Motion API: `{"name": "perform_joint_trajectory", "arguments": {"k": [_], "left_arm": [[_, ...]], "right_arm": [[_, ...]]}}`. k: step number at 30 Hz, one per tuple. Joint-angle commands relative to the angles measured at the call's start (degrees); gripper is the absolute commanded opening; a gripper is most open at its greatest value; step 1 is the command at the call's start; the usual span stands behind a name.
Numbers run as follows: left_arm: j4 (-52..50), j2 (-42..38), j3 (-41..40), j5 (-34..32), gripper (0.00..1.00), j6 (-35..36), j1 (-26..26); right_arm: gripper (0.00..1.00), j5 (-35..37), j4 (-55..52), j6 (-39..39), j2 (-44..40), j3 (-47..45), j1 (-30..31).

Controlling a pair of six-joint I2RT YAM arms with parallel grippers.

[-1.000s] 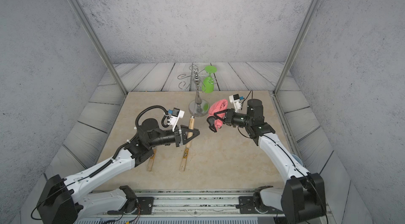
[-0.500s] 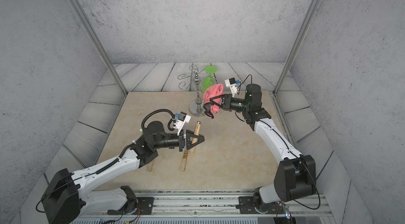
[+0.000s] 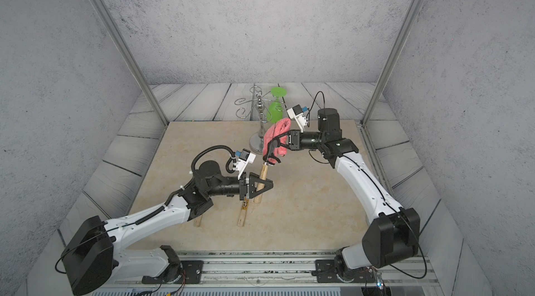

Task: Wipe small sickles with rags
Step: Wipe the small sickle.

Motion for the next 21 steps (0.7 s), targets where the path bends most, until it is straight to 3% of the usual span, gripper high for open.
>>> {"name": "perform_joint_trajectory", "arguments": {"k": [1,10,21], "left_arm": [[-1.7,0.5,1.5,1.1,0.00,1.1,-0.4],[-5.1,1.0,2.1,-0.3,0.00,2.1,-0.3],[-10.3,4.0,6.4,1.9,0.00,4.2,2.1]], "right_arm": [[0.08,2.4,-10.4,-10.8,-3.2,2.2,2.3],[0.08,12.3,-20.9,-19.4,-8.5,2.7,6.3],[0.08,26.9,-33.8,-28.4,-10.6,3.5,15.8]]}}
